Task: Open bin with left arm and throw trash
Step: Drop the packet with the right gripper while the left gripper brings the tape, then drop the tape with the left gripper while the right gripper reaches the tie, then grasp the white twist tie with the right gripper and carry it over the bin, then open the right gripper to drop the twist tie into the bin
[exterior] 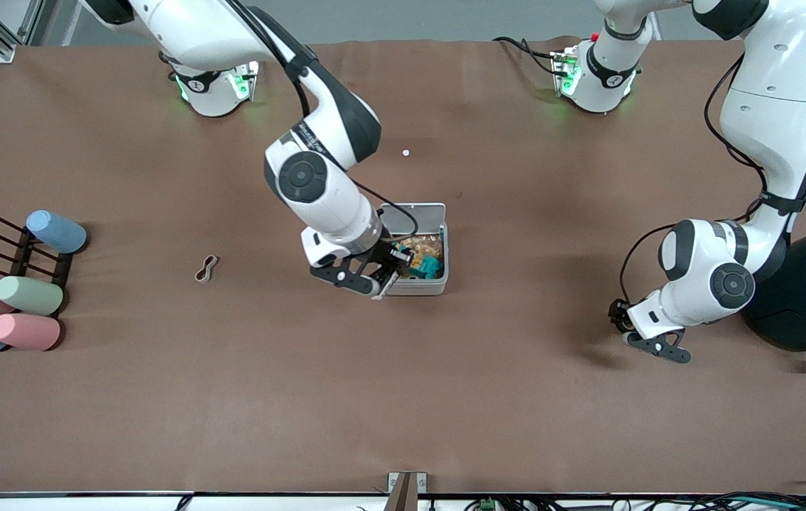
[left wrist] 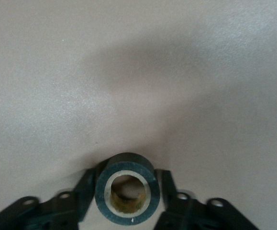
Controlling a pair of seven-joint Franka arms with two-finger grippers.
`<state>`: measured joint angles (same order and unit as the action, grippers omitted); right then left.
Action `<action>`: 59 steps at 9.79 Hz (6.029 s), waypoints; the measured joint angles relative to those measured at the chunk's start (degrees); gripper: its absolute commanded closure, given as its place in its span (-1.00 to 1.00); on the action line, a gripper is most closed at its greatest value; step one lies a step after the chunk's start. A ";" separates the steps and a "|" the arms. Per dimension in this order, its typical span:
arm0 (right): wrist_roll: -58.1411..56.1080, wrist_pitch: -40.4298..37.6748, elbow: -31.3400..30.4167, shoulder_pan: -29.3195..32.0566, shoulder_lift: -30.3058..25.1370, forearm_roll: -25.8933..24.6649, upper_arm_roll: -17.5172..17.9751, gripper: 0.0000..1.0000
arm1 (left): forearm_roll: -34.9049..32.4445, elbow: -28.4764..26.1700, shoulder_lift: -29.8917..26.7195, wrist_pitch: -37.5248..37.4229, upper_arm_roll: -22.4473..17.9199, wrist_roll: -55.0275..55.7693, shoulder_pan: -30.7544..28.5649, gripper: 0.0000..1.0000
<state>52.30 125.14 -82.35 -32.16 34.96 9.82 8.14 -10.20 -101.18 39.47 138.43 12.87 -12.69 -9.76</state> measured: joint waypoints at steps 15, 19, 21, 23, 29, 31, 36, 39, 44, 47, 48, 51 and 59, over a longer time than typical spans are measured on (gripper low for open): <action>-3.68 -16.30 3.89 1.97 -1.16 0.13 -1.08 -0.88 | -0.83 10.61 -3.10 -12.04 21.47 56.04 14.71 0.98; -11.61 -22.89 -5.99 19.69 -12.79 -0.02 -1.93 -0.98 | -3.33 10.83 -2.75 -12.61 21.24 64.99 18.58 0.81; -13.83 -21.56 -14.14 26.40 -14.31 -2.30 -2.01 -0.98 | -5.40 10.81 -1.91 -12.63 21.22 67.98 19.62 0.71; -13.86 -9.74 -24.90 28.62 -14.07 -4.93 -2.01 -0.98 | -5.60 10.82 -1.28 -12.63 21.19 68.97 20.40 0.61; -20.10 13.83 -40.62 33.27 -13.77 -11.56 -2.00 -0.98 | -9.31 10.85 -0.70 -12.63 20.59 71.38 21.20 -1.00; -20.88 14.70 -41.50 34.34 -13.24 -12.53 -2.00 -0.95 | -9.44 11.07 -0.71 -12.63 20.53 71.39 21.16 -1.00; -21.30 15.60 -42.03 35.84 -8.99 -12.58 -1.86 1.00 | -7.88 17.22 -13.08 -29.63 21.21 66.85 11.72 -1.00; -21.21 15.68 -41.34 35.88 -9.02 -12.50 -0.93 1.00 | -3.80 18.79 -19.25 -38.61 21.36 52.47 3.89 -1.00; -7.69 0.64 -23.92 33.98 -9.49 -9.19 7.91 1.00 | 7.74 16.40 -33.92 -46.31 4.28 21.06 1.30 -1.00; 10.62 -2.60 -11.30 25.14 -9.76 -2.80 10.20 1.00 | 8.28 10.82 -40.40 -47.53 -7.22 11.37 6.94 -1.00; 16.92 -2.60 -9.31 22.34 -9.63 -2.30 10.27 1.00 | 8.25 10.79 -40.53 -47.41 -7.54 11.23 7.31 -1.00; 26.73 -1.71 -4.31 13.18 -4.78 -2.09 10.24 0.99 | 4.74 10.86 -40.78 -47.27 -8.60 11.22 9.41 -1.00; 28.14 -1.86 -2.47 5.66 0.91 -2.09 10.08 0.15 | 10.23 11.39 -40.86 -47.28 -11.26 12.26 10.05 -1.00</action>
<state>80.44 123.28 -84.82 -26.49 35.86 7.73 18.22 0.03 -89.79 -1.39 91.15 1.61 -0.43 0.29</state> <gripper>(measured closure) 0.899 0.000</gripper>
